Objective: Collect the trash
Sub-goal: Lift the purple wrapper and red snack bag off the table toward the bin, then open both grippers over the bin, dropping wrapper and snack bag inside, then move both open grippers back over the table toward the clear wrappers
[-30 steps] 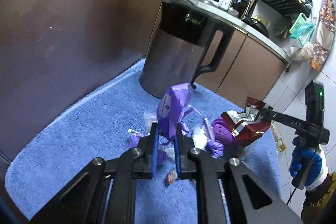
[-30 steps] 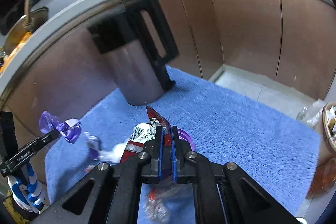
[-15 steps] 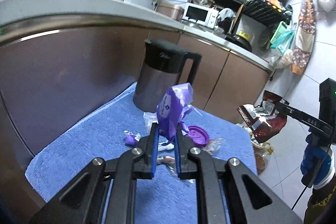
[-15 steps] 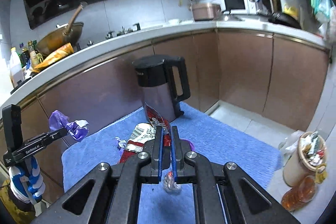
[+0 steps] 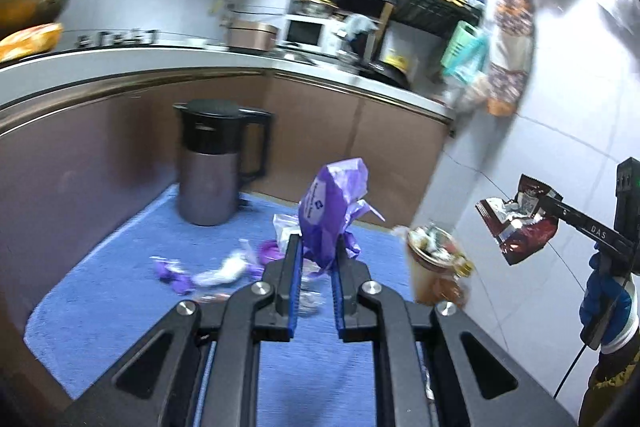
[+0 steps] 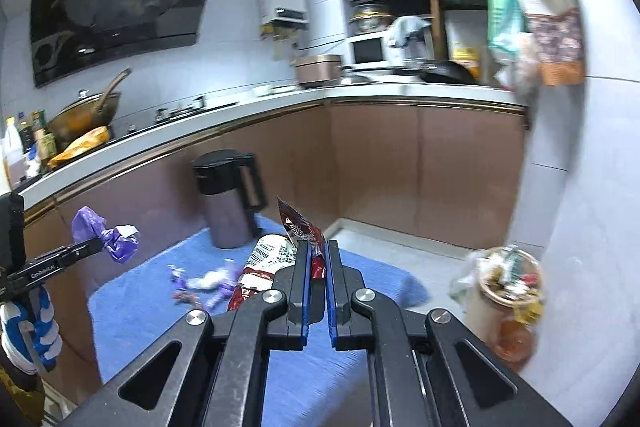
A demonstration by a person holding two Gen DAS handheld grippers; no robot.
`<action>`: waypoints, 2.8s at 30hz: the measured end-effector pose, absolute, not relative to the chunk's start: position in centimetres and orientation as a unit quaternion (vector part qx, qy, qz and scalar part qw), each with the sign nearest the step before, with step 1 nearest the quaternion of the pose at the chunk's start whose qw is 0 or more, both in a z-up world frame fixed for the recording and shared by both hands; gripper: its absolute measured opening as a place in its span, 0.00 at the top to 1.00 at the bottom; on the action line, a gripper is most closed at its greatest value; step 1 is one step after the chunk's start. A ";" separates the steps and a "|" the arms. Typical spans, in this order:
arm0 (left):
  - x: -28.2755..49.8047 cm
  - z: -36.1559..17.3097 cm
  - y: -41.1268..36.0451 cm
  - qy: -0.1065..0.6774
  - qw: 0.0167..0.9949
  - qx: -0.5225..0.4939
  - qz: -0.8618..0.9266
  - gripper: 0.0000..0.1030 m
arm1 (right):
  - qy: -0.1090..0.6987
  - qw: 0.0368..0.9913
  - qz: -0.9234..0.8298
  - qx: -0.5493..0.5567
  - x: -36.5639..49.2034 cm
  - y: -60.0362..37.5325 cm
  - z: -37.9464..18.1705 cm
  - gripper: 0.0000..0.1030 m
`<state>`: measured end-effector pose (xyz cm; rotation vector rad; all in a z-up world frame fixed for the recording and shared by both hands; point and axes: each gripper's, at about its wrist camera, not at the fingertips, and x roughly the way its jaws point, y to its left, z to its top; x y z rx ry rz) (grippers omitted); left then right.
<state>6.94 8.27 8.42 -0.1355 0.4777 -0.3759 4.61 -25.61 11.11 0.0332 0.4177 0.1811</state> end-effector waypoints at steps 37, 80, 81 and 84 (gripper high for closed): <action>11.5 -14.1 -31.6 0.499 0.777 0.085 -0.374 0.85 | 0.414 0.896 -0.104 0.125 2.7 -47.0 -15.0 0.63; 4.1 -1.4 -15.9 0.301 0.914 0.060 -0.266 0.48 | 0.287 0.952 -0.081 0.074 -2.6 -38.5 -1.7 0.37; 3.9 -1.2 -15.2 0.295 0.919 0.065 -0.255 0.48 | 0.285 0.953 -0.076 0.073 -2.5 -38.0 -1.4 0.37; 3.7 -0.5 -12.9 0.284 0.930 0.075 -0.222 0.48 | 0.281 0.955 -0.064 0.064 -2.0 -36.4 -0.7 0.37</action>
